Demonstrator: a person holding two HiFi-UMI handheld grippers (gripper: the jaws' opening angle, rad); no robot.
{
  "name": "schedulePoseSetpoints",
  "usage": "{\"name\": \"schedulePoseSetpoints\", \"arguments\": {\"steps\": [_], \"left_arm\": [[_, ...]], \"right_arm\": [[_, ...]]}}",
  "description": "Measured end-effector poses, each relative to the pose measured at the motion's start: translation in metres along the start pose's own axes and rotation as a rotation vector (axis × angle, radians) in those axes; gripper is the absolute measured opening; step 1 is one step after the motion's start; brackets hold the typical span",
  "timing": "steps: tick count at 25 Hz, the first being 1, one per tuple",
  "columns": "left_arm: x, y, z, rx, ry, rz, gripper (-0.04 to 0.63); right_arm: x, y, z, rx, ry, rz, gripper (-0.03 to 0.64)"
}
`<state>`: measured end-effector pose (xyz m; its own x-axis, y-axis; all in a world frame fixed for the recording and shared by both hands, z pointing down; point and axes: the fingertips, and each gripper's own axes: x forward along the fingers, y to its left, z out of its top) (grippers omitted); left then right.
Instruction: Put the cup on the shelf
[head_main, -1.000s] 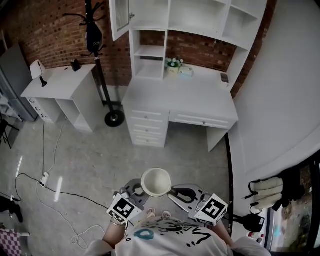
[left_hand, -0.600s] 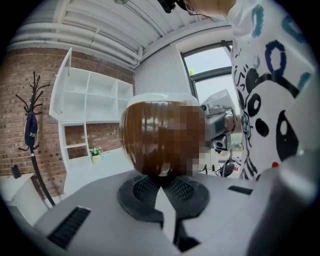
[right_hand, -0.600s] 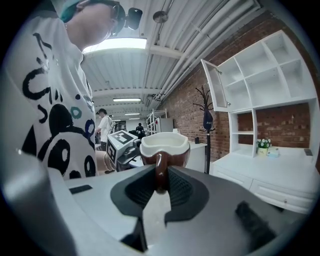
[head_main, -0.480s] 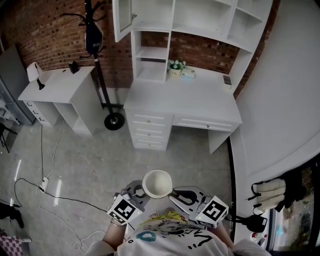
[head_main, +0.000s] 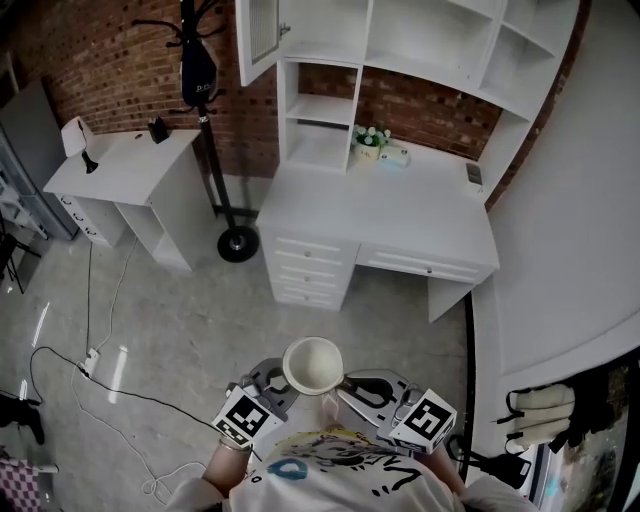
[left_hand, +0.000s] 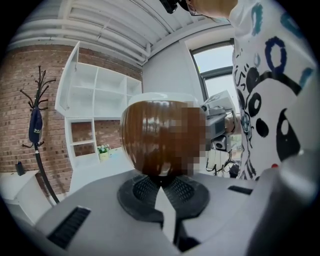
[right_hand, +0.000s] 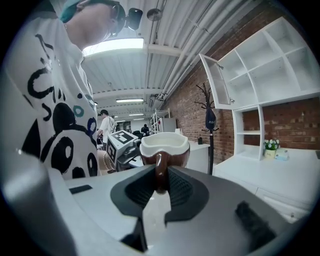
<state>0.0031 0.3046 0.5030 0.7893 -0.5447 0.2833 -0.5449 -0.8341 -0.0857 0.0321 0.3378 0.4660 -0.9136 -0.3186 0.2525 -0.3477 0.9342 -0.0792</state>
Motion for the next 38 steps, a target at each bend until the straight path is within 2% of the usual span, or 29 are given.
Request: {"name": "schedulePoseSetpoints", "arguments": {"steps": [13,20,28,38], "left_arm": [[0.073,0.076,0.033,-0.010,-0.007,0.098,0.015],[0.106,0.100,0.035,-0.034,-0.007,0.126,0.015],[0.132,0.118,0.034,-0.058,0.003,0.108,0.015],[0.154,0.199,0.040,-0.020,-0.011,0.084,0.015]], "right_arm": [[0.003,-0.112,0.023,-0.068,0.012,0.087,0.061],[0.005,-0.150,0.026,-0.059,-0.005,0.116,0.061],[0.010,-0.182,0.025,-0.038,-0.008,0.132,0.061],[0.057,-0.246,0.048,-0.033,-0.028,0.090,0.061]]}}
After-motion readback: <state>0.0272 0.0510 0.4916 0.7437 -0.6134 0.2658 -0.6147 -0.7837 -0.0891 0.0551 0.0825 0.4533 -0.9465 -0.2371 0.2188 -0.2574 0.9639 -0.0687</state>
